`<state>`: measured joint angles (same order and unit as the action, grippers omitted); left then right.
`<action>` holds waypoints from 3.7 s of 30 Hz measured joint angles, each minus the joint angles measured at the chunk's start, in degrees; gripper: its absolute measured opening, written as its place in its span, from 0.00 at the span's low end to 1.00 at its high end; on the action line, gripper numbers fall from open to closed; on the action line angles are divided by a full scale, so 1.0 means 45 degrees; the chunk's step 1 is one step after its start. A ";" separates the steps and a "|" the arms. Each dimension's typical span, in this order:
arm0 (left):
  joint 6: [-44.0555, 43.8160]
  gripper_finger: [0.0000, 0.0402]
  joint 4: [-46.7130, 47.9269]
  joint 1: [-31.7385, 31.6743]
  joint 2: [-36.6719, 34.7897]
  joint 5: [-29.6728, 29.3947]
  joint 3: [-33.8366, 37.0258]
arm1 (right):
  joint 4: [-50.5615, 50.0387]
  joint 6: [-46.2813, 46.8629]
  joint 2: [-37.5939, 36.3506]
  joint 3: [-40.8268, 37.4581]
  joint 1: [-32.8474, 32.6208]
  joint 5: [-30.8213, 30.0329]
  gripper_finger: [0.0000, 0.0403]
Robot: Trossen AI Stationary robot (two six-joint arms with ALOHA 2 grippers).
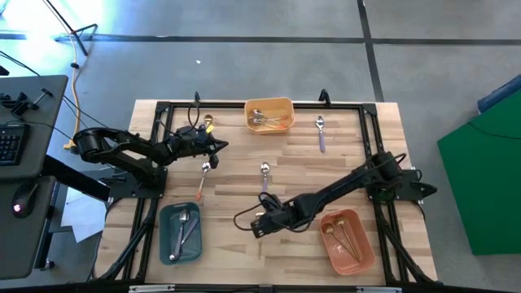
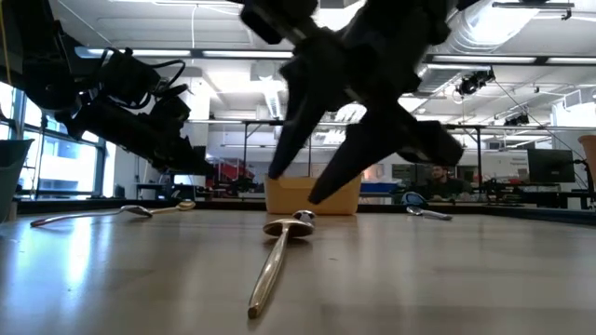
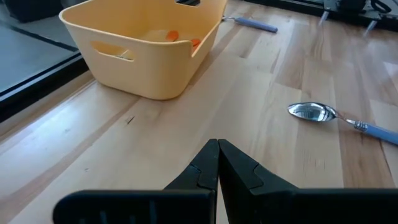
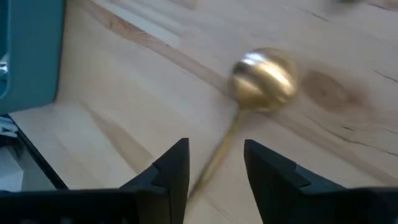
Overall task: Sort silverware by color (type)
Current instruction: Put the bottom golden spoon into the orange bin, then put the left blue spoon into the blue bin
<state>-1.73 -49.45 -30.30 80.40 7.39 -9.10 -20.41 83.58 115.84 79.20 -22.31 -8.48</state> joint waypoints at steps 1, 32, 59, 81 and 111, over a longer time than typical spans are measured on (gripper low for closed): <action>-0.0073 0.00 0.0000 0.0000 -0.0004 -0.0004 0.0000 | -0.0047 -0.0012 0.0179 0.0230 0.0000 -0.0032 0.34; -0.0562 0.00 -0.0501 -0.0010 -0.0010 -0.0101 0.0010 | -0.3294 -0.3187 0.1660 0.2618 0.1066 0.0748 0.01; -0.0594 0.00 -0.0748 -0.0005 -0.0014 -0.0106 0.0005 | -1.1219 0.3220 -0.3549 -0.0043 -0.4629 0.1432 0.01; -0.1262 0.00 -0.0634 -0.0007 -0.0014 -0.0116 0.0005 | -0.7809 0.2784 -0.6265 -0.5394 -0.4409 0.1718 0.23; -0.1251 0.00 -0.0486 0.0000 -0.0014 0.0103 0.0005 | 0.1229 -0.6258 -0.1872 -0.3085 0.4701 -0.1903 0.49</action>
<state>-7.36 -51.64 -30.30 80.34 7.86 -9.08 -14.88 55.42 107.41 65.31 -1.15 -17.04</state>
